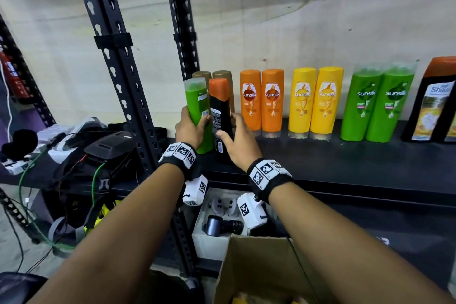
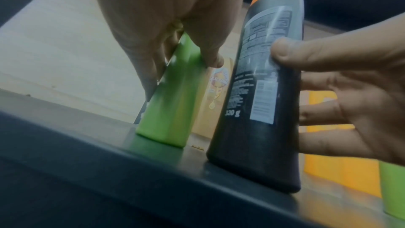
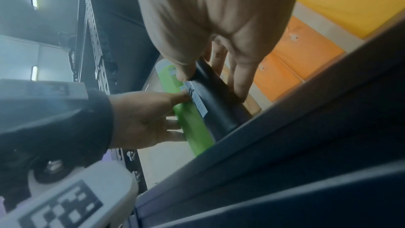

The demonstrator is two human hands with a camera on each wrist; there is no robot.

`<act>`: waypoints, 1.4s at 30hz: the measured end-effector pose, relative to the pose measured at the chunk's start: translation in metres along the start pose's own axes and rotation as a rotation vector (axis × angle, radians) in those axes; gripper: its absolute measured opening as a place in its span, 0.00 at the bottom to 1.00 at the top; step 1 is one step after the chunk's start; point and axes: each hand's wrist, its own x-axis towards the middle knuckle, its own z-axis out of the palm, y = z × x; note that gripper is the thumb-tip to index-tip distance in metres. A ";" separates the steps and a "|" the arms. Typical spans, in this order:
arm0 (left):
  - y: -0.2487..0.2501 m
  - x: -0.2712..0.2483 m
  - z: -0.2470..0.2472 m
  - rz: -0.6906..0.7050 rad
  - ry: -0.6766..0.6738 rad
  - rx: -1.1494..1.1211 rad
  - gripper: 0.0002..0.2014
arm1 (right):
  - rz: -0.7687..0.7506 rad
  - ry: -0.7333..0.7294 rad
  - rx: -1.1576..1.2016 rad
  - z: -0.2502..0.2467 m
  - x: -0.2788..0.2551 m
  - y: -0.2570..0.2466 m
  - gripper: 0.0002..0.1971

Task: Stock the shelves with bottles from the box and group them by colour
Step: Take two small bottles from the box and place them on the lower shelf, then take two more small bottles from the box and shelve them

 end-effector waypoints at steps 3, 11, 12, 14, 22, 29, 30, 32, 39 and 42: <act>0.000 0.003 0.002 -0.014 -0.003 -0.003 0.26 | -0.002 0.024 0.002 0.005 0.000 0.001 0.30; -0.004 0.005 0.005 -0.031 -0.005 0.001 0.25 | 0.026 0.007 0.079 0.008 -0.005 0.005 0.31; -0.005 0.005 0.006 -0.035 -0.012 0.005 0.25 | 0.020 0.008 0.078 0.008 -0.007 0.006 0.32; -0.009 0.003 0.010 -0.054 -0.029 0.026 0.25 | 0.011 0.006 0.079 0.009 -0.011 0.008 0.32; -0.044 -0.023 0.022 -0.126 -0.078 0.148 0.23 | 0.071 -0.084 0.024 0.004 -0.025 0.019 0.29; -0.042 -0.050 0.019 -0.073 0.013 0.093 0.27 | 0.077 -0.118 -0.010 -0.021 -0.049 0.033 0.20; -0.041 -0.057 0.018 -0.064 0.024 0.077 0.27 | 0.064 -0.106 -0.003 -0.026 -0.055 0.034 0.18; -0.039 -0.073 0.017 -0.022 0.056 0.082 0.26 | 0.012 -0.120 -0.001 -0.035 -0.069 0.036 0.16; -0.016 -0.131 0.019 0.173 0.084 0.110 0.12 | -0.156 -0.141 -0.148 -0.072 -0.111 0.034 0.09; -0.003 -0.148 0.024 0.225 0.038 0.101 0.07 | -0.139 -0.189 -0.283 -0.093 -0.125 0.035 0.10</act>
